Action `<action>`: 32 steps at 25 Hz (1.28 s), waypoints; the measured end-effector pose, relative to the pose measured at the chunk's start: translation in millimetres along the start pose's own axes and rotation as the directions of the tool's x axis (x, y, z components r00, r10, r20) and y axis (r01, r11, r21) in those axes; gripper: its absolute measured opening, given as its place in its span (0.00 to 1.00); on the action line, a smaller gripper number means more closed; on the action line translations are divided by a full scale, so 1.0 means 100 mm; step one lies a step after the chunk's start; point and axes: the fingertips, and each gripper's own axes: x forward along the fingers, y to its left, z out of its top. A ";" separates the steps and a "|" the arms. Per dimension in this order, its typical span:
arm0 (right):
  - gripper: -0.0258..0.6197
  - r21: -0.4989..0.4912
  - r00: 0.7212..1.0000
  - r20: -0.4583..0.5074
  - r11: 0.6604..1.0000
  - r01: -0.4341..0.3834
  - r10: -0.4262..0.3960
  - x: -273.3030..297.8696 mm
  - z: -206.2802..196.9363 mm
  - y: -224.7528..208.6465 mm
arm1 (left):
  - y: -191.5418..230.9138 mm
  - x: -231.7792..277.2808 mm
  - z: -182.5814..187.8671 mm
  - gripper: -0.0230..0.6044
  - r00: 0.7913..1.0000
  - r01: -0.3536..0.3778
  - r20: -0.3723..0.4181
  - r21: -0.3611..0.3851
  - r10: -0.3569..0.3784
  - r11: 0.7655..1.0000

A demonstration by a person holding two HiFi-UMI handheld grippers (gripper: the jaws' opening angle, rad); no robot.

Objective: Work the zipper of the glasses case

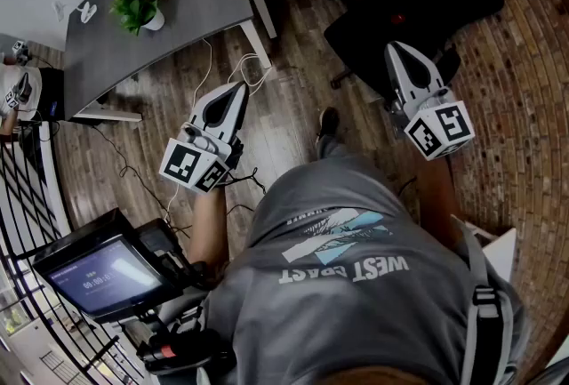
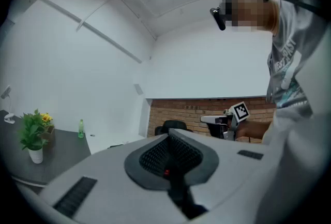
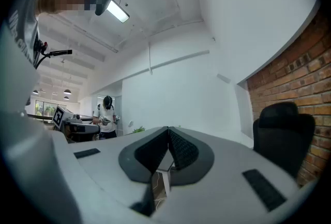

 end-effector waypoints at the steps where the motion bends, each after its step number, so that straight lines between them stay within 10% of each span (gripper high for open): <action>1: 0.03 -0.002 1.000 -0.002 1.000 -0.003 0.003 0.10 0.00 -0.06 | 0.08 0.07 -0.01 0.04 1.000 -0.005 -0.002 -0.006 0.005 1.000; 32: 0.03 -0.013 0.989 -0.029 0.990 -0.143 0.142 2.64 -0.06 -1.96 | 1.92 3.04 -0.06 0.04 1.000 -0.017 -0.024 0.009 0.017 1.000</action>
